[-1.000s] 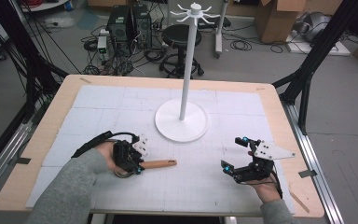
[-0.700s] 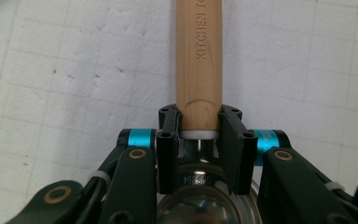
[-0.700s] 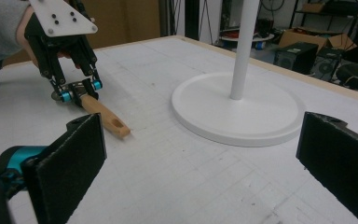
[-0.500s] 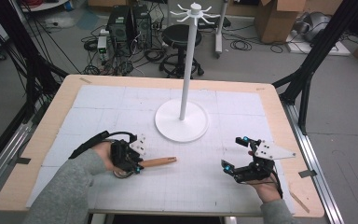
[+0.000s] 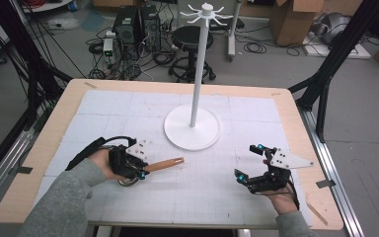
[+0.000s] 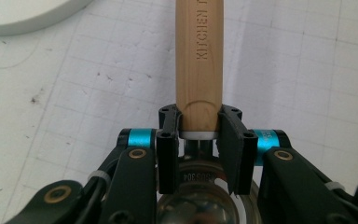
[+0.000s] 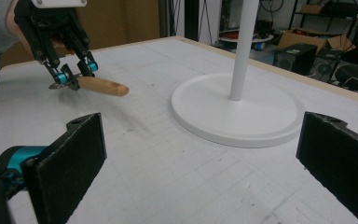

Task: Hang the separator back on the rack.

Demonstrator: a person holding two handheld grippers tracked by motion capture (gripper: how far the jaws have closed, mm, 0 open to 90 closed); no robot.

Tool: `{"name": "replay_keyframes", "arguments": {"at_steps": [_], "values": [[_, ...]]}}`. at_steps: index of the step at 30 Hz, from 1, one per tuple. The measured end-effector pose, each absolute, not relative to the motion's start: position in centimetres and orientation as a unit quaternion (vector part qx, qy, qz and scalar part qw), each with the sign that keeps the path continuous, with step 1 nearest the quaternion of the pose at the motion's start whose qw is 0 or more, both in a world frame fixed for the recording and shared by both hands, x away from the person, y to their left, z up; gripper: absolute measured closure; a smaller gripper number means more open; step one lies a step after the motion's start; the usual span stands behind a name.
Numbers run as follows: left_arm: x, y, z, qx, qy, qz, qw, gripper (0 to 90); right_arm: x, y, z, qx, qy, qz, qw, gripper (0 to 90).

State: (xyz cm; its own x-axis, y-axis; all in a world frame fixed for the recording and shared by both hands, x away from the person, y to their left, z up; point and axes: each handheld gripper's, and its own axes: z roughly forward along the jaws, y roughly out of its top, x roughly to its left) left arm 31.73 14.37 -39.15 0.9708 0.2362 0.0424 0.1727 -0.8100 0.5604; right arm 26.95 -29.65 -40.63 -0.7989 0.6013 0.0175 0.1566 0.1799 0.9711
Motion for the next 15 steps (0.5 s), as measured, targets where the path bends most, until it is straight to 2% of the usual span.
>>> {"name": "replay_keyframes", "arguments": {"at_steps": [15], "values": [[31.2,16.1,-38.6,0.91,0.165,0.058,0.377,69.7,27.0,-29.6,-40.6,0.255,0.744,0.588,0.19,0.5]]}}
